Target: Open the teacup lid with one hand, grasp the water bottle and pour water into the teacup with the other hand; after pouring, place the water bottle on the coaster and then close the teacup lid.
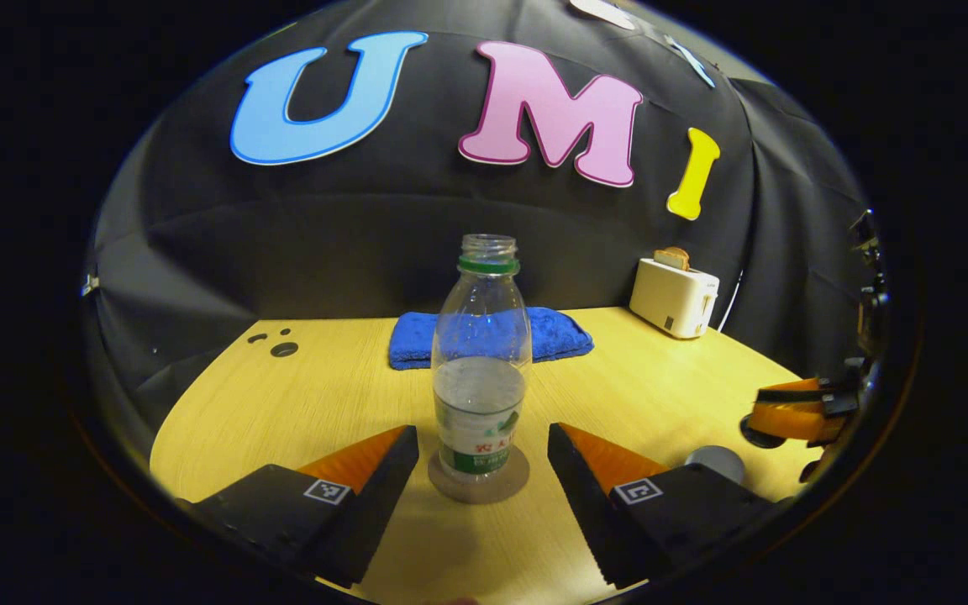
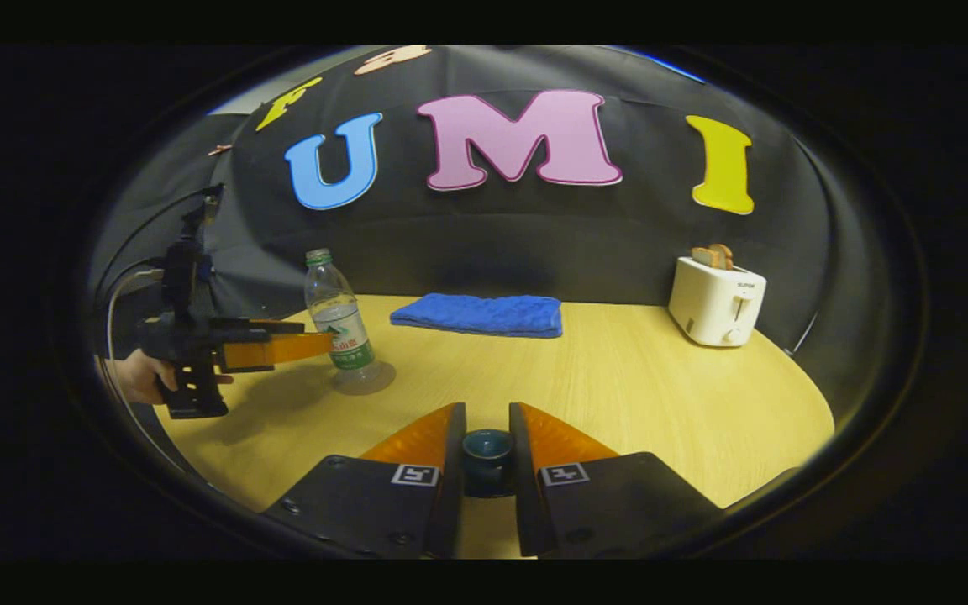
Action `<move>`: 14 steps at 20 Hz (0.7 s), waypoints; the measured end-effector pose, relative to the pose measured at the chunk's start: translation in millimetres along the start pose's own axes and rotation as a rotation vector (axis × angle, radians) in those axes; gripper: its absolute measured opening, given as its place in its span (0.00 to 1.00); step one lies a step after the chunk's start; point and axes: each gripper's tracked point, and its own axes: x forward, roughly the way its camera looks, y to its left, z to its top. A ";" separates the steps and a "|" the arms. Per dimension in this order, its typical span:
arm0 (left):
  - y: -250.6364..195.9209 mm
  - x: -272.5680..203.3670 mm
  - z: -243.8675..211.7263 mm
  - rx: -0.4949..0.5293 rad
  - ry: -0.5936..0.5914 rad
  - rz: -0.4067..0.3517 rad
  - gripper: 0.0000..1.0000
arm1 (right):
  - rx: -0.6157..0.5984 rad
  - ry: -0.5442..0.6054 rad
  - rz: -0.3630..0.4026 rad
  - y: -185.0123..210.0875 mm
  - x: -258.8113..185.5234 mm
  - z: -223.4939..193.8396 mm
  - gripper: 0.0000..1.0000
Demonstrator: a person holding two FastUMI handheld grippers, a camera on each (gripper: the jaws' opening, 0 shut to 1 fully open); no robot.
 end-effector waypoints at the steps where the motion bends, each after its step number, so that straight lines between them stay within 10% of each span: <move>1: -0.4 -11.4 -4.6 0.005 0.012 0.003 0.98 | -0.005 -0.012 0.012 5.4 2.7 1.0 0.29; 14: -31.9 -119.4 -46.5 -0.066 0.112 -0.004 0.96 | -0.118 -0.042 0.083 42.8 22.4 -30.3 0.29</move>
